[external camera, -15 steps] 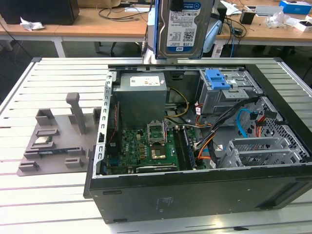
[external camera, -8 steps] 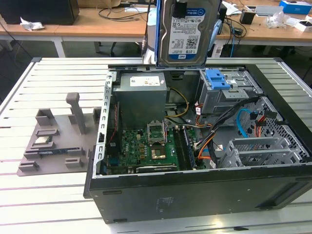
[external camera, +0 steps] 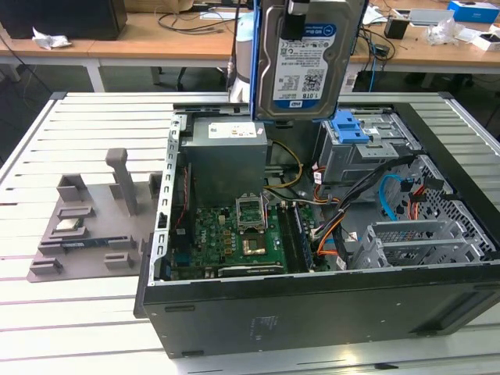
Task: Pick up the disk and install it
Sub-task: 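Pick up the disk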
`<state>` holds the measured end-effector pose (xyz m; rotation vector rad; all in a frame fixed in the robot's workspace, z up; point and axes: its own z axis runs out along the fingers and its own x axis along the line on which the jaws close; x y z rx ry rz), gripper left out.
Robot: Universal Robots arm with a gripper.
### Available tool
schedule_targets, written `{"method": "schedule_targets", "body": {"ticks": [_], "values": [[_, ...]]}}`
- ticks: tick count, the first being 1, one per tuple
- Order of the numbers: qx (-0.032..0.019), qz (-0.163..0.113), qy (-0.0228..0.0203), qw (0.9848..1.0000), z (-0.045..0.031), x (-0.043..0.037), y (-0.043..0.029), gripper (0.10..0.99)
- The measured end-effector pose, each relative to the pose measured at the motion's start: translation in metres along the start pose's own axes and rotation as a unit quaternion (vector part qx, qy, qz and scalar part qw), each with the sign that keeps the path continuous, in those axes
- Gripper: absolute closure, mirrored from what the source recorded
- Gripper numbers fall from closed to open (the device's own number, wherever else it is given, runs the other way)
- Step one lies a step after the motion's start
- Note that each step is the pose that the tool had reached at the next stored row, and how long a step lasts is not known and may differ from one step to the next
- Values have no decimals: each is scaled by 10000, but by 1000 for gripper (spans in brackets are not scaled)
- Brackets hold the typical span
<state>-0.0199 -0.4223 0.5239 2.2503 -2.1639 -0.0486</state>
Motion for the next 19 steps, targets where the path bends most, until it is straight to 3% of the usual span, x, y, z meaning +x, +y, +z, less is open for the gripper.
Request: {"method": "schedule_targets", "body": {"ticks": [4,19], "values": [[0,1,0,10000,1,159,7,718],[0,0,0,10000,8,601,23,718]]}}
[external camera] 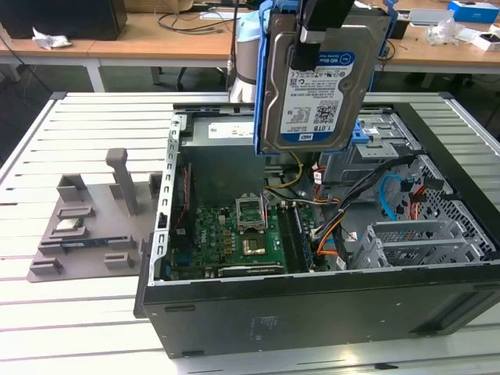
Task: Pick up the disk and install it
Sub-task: 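Pick up the disk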
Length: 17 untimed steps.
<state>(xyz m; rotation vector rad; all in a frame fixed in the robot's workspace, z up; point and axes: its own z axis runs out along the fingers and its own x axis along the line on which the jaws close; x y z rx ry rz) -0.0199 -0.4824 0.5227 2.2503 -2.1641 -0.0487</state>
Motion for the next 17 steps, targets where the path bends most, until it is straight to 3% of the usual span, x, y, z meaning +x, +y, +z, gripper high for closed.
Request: {"method": "schedule_targets", "body": {"ticks": [4,10,17], "values": [[0,0,0,10000,8,121,4,718],[2,-2,-56,10000,43,455,16,718],[2,-2,-56,10000,90,529,15,718]]}}
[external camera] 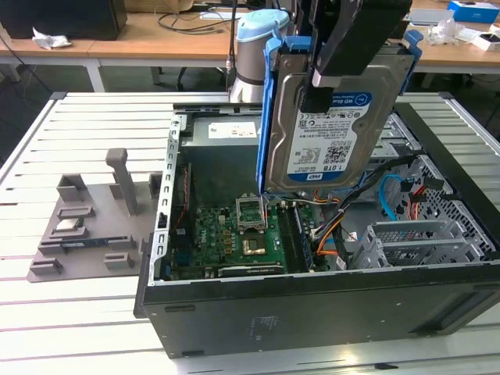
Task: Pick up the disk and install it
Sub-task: 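Pick up the disk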
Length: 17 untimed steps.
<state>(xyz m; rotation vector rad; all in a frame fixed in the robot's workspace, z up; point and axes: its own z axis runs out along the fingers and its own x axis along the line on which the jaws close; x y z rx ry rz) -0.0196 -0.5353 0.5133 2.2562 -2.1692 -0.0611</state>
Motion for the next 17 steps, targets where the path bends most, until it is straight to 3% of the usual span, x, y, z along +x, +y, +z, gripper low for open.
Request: {"method": "schedule_targets", "body": {"ticks": [11,17], "values": [[0,0,0,10000,99,67,-37,718],[0,0,0,10000,225,78,-52,718]]}}
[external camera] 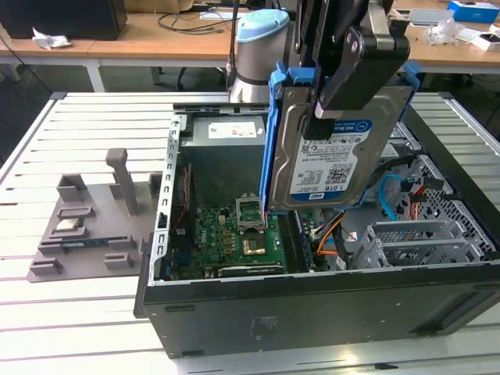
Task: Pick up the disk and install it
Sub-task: 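Pick up the disk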
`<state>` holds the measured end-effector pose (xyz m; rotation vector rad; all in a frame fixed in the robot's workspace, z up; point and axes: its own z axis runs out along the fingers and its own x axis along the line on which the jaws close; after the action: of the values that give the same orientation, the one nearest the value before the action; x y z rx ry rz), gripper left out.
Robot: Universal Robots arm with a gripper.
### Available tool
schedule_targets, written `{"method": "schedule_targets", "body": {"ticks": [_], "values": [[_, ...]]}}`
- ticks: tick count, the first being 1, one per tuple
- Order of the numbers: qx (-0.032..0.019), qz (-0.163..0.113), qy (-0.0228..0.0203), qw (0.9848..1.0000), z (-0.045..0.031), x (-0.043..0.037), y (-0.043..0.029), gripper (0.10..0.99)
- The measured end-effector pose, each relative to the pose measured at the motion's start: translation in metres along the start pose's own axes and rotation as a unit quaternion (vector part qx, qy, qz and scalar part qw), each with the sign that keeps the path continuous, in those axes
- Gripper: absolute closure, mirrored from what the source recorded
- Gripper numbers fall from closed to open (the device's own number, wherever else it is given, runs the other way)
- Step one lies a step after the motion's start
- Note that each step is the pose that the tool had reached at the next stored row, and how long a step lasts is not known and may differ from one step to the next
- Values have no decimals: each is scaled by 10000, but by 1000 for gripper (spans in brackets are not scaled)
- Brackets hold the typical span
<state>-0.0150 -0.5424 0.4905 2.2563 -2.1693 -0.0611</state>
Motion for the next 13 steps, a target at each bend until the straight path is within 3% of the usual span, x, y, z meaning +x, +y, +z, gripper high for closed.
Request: {"method": "schedule_targets", "body": {"ticks": [3,13], "values": [[0,0,1,10000,48,5,-53,718],[-1,0,4,10000,44,14,-303,718]]}}
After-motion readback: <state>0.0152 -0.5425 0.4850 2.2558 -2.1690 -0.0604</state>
